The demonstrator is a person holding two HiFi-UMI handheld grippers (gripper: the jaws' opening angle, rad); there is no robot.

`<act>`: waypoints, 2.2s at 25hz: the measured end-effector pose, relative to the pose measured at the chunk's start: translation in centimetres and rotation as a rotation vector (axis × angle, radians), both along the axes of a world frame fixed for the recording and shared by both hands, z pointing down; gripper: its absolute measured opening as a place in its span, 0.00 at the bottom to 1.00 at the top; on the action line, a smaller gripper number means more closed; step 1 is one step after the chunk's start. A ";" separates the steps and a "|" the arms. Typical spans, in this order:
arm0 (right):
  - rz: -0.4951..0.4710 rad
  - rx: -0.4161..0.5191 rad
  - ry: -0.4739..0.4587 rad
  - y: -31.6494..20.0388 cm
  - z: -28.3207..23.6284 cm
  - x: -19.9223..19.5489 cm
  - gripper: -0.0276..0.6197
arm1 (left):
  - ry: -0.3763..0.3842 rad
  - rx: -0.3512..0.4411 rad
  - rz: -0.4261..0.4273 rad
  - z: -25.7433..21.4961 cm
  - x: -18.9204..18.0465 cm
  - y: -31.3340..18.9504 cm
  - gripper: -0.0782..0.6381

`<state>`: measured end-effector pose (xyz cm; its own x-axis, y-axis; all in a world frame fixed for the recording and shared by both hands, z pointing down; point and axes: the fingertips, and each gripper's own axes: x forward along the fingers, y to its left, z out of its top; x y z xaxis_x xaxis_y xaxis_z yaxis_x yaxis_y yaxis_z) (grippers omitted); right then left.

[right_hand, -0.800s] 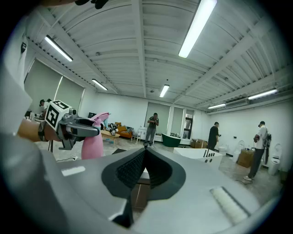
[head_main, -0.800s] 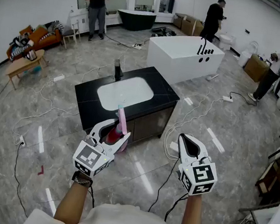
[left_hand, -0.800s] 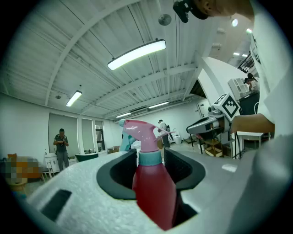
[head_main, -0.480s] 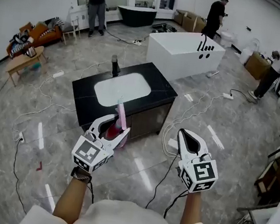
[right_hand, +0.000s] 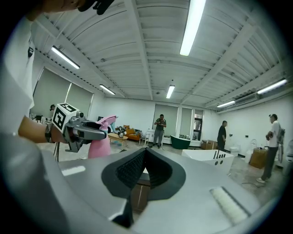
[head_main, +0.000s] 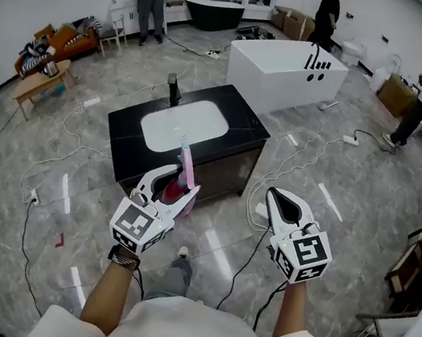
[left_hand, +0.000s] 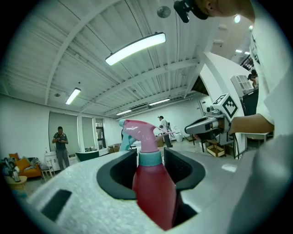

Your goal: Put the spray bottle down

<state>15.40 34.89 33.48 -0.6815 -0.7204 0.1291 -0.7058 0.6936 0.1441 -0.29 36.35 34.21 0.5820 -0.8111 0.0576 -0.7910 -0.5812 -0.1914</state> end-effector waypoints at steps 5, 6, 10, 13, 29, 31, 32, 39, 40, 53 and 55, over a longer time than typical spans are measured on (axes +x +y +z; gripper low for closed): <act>-0.033 0.001 -0.009 -3.4 0.9 -0.7 0.05 | -0.002 0.002 0.008 0.7 -0.3 -4.0 0.38; -0.034 0.001 -0.008 -4.5 1.0 -0.9 0.05 | -0.003 0.002 0.011 0.9 -0.5 -5.2 0.38; -0.018 0.012 -0.017 -9.8 0.8 -1.8 0.05 | 0.005 0.008 0.017 1.1 -1.7 -10.6 0.38; 0.015 0.007 -0.043 -14.2 0.2 -2.3 0.05 | 0.006 0.009 0.026 0.7 -2.6 -14.9 0.38; 0.055 -0.037 -0.025 -32.7 0.4 -7.5 0.05 | 0.015 -0.016 0.065 0.6 -7.3 -33.9 0.38; 0.061 -0.037 -0.024 -34.5 0.5 -7.9 0.05 | 0.017 -0.018 0.070 0.7 -7.7 -35.8 0.38; 0.062 -0.037 -0.022 -35.3 0.7 -8.0 0.05 | 0.018 -0.020 0.072 0.7 -7.9 -36.7 0.38; 0.091 -0.040 -0.010 -40.6 1.3 -8.9 0.05 | 0.028 -0.035 0.111 1.5 -8.4 -42.6 0.38; 0.100 -0.040 -0.005 -41.3 1.3 -9.1 0.05 | 0.027 -0.038 0.118 1.6 -8.5 -43.3 0.37; 0.150 -0.033 -0.001 -47.4 2.0 -9.5 0.05 | 0.035 -0.064 0.144 3.0 -8.9 -50.6 0.37; 0.151 -0.033 0.001 -48.3 2.3 -9.3 0.05 | 0.039 -0.069 0.143 3.5 -8.6 -51.7 0.37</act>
